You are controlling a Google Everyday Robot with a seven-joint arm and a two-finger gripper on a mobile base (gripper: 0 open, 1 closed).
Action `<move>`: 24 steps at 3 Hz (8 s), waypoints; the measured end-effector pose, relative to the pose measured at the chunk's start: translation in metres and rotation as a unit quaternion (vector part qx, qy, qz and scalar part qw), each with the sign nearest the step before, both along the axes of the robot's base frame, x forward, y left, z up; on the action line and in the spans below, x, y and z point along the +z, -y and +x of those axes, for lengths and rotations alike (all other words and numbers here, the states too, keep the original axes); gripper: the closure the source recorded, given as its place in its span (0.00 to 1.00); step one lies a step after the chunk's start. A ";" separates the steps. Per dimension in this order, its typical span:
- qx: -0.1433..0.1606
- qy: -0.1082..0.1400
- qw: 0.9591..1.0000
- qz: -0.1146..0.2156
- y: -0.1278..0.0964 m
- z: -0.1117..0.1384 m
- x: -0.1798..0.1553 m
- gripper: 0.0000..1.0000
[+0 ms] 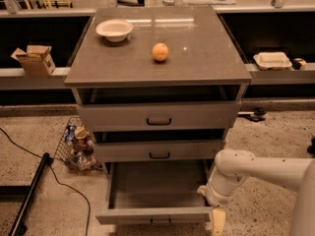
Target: Close bottom drawer
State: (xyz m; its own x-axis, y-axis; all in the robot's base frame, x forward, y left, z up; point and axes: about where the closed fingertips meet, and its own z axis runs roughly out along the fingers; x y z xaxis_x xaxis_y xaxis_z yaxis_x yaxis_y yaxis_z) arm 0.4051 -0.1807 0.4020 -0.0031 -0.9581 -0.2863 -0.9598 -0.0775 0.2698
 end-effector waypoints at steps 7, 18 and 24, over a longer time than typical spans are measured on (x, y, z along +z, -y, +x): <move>-0.027 -0.025 0.991 0.126 -0.007 -0.014 -0.204 1.00; -0.011 0.066 0.980 0.189 -0.011 0.089 -0.242 0.40; -0.036 0.107 0.972 0.205 0.006 0.171 -0.250 0.00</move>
Offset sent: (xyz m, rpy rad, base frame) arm -0.0161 0.0049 -0.1786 0.2063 0.0987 -0.0141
